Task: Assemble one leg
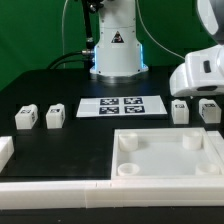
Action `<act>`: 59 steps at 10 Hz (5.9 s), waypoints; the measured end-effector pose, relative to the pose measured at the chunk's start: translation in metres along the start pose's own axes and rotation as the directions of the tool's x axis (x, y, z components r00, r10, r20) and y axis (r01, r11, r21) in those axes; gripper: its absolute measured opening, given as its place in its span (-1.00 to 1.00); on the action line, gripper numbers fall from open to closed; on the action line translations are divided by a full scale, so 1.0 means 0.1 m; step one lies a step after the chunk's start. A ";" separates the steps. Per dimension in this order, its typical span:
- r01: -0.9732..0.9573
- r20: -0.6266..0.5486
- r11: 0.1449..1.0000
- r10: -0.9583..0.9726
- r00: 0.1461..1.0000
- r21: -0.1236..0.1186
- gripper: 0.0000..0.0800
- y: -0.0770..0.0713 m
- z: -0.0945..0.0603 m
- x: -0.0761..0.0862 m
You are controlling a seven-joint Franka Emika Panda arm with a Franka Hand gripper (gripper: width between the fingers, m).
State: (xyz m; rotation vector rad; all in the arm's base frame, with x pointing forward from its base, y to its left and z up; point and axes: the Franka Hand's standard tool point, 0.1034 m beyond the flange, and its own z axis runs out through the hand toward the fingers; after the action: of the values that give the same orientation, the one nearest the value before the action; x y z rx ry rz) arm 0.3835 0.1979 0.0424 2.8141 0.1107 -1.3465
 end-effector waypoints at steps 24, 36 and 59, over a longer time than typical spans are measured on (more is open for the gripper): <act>0.011 0.028 1.000 -0.011 1.000 0.007 -0.27 0.21 -0.15 -0.05; 0.049 -0.459 0.997 -0.017 0.888 0.058 -0.27 0.99 -1.36 -0.08; 0.069 -0.993 0.997 -0.052 0.101 -0.045 -0.27 1.07 -2.34 0.51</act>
Offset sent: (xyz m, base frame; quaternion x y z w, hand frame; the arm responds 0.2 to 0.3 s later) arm 0.0163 -0.0022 -0.0142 0.0218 0.0092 -0.0217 0.9995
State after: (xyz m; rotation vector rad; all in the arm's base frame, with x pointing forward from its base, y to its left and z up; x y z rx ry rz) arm 0.6045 0.1054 0.1481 3.0817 0.2163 0.9107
